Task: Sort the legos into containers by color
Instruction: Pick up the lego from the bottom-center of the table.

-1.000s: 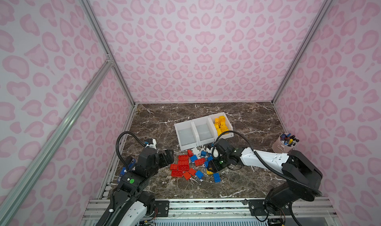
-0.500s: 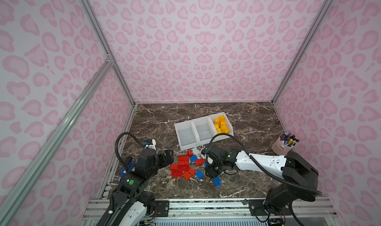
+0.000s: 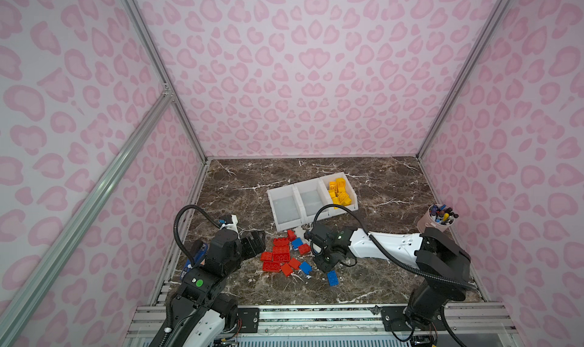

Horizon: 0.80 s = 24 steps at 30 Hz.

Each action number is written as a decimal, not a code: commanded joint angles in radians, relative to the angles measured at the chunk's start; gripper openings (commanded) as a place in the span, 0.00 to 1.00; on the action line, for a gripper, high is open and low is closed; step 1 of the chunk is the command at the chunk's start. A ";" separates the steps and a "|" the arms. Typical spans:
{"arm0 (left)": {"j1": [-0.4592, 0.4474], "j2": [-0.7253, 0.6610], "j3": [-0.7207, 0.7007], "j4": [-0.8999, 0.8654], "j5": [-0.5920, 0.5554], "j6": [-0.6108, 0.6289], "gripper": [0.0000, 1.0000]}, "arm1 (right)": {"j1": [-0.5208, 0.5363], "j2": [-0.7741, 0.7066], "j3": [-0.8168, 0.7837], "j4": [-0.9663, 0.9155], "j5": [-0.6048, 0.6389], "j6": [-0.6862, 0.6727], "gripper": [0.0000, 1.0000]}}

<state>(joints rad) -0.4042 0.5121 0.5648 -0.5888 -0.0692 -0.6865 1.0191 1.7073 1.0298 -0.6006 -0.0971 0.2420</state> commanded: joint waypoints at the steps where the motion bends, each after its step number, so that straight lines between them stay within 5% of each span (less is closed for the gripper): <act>1: 0.000 -0.002 -0.003 -0.006 -0.009 -0.007 0.97 | 0.009 0.017 0.003 -0.028 0.022 -0.027 0.51; 10: 0.000 0.000 -0.003 -0.005 -0.012 -0.007 0.97 | 0.003 0.017 0.039 -0.053 0.043 -0.051 0.34; 16: 0.000 0.000 -0.002 -0.006 -0.015 -0.007 0.97 | -0.041 -0.045 0.098 -0.099 0.025 -0.081 0.32; 24: 0.001 0.006 0.001 -0.004 -0.018 -0.004 0.97 | -0.293 -0.123 0.237 -0.117 -0.039 -0.132 0.33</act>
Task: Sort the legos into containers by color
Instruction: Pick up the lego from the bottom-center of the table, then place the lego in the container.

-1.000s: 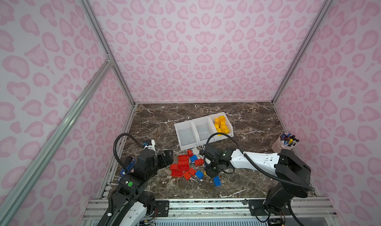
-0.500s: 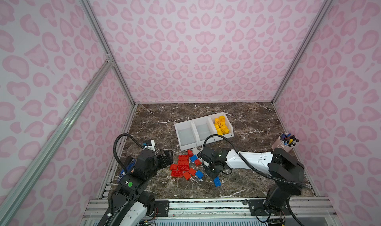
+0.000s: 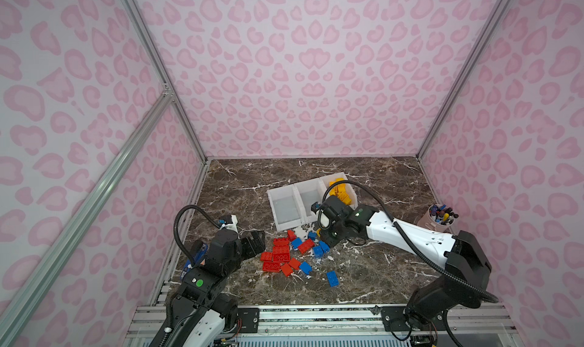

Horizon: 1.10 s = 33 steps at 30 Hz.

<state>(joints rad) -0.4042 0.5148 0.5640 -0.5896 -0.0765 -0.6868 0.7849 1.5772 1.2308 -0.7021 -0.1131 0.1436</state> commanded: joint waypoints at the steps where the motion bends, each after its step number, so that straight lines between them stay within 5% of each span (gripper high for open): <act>1: 0.000 0.007 0.004 -0.004 -0.010 -0.002 0.97 | -0.095 0.025 0.069 -0.015 -0.024 -0.045 0.33; 8: 0.000 0.007 0.012 -0.011 0.000 0.001 0.97 | -0.305 0.288 0.375 -0.038 -0.040 -0.064 0.32; 14: 0.001 -0.018 0.008 -0.032 -0.015 -0.008 0.97 | -0.376 0.526 0.673 -0.141 0.031 -0.040 0.32; 18: 0.000 -0.020 0.005 -0.041 -0.019 -0.016 0.98 | -0.397 0.628 0.783 -0.197 0.047 -0.018 0.42; 25: 0.000 -0.003 0.002 -0.040 -0.014 -0.016 0.98 | -0.399 0.600 0.776 -0.183 0.062 -0.001 0.58; 33: 0.000 0.066 -0.004 -0.023 0.010 -0.013 0.97 | -0.395 0.393 0.603 -0.130 0.011 0.040 0.60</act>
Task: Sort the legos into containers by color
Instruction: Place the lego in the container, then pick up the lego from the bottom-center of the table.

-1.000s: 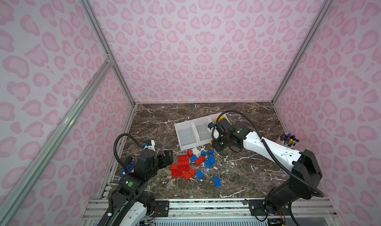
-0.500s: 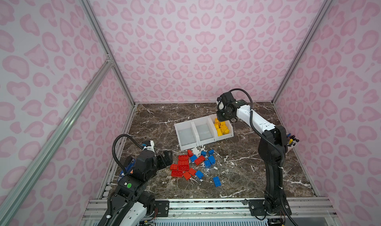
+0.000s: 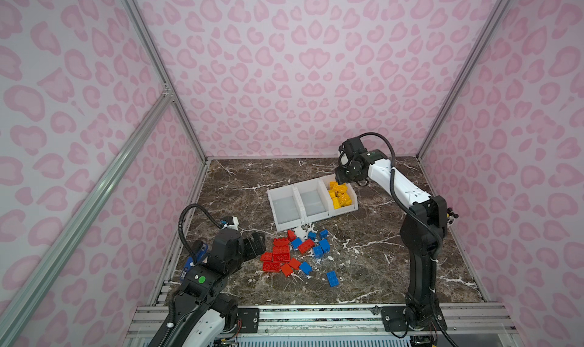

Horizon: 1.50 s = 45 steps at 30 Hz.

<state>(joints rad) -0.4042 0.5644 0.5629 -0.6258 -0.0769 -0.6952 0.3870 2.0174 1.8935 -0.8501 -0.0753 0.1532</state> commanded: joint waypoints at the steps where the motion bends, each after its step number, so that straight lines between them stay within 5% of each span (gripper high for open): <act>1: 0.001 0.026 -0.003 0.014 0.014 -0.004 0.97 | 0.009 -0.090 -0.104 0.027 -0.033 0.039 0.60; 7: 0.000 0.048 -0.010 0.039 0.020 0.000 0.97 | 0.124 -0.354 -0.445 0.060 -0.038 0.083 0.59; 13: 0.000 0.061 -0.011 0.050 0.022 0.005 0.96 | 0.329 -0.544 -0.727 0.033 0.026 0.277 0.59; 22: 0.000 0.054 -0.021 0.069 0.027 0.003 0.96 | 0.641 -0.562 -0.969 0.124 0.034 0.597 0.59; 38: 0.000 0.019 -0.021 0.055 0.029 0.002 0.97 | 0.757 -0.361 -0.969 0.200 0.072 0.724 0.55; 45: 0.000 0.022 -0.021 0.056 0.029 0.002 0.96 | 0.756 -0.368 -0.949 0.171 0.097 0.708 0.32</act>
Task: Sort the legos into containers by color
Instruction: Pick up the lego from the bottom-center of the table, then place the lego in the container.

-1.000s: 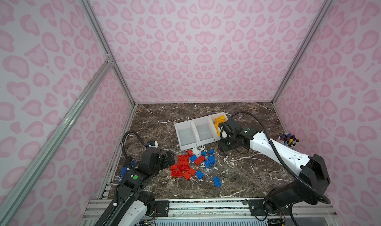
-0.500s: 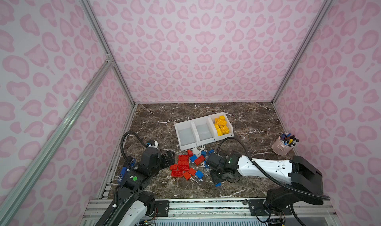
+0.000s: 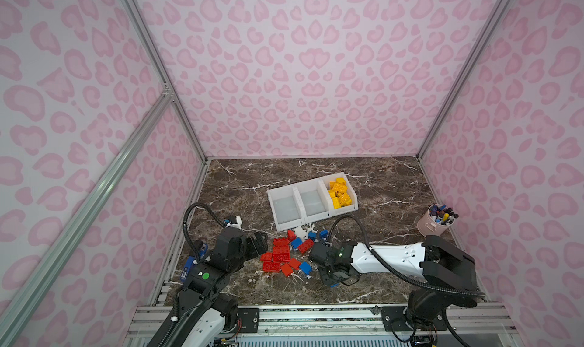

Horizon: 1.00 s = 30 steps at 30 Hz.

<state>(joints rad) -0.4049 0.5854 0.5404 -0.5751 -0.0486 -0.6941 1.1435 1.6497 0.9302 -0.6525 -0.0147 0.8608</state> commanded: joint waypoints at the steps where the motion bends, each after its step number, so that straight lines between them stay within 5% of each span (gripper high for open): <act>1: 0.000 0.001 0.001 0.006 -0.001 0.001 0.97 | -0.004 -0.005 0.025 -0.039 0.045 -0.010 0.30; 6: 0.000 -0.002 0.000 0.008 -0.004 0.000 0.96 | -0.080 -0.021 0.134 -0.103 0.087 -0.106 0.29; 11: 0.001 -0.011 0.004 0.003 -0.002 0.001 0.97 | -0.270 0.020 0.324 -0.112 0.067 -0.313 0.29; 17: 0.001 -0.022 0.005 -0.003 0.003 -0.001 0.96 | -0.470 0.247 0.713 -0.135 -0.003 -0.492 0.28; 24: 0.000 -0.032 0.005 -0.010 0.002 -0.004 0.97 | -0.510 0.609 1.178 -0.308 -0.007 -0.573 0.30; 30: 0.000 -0.020 -0.001 0.000 0.021 -0.002 0.96 | -0.517 0.795 1.370 -0.403 -0.002 -0.573 0.34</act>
<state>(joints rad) -0.4057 0.5591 0.5404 -0.5808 -0.0433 -0.6945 0.6281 2.4069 2.2631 -0.9646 -0.0227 0.3038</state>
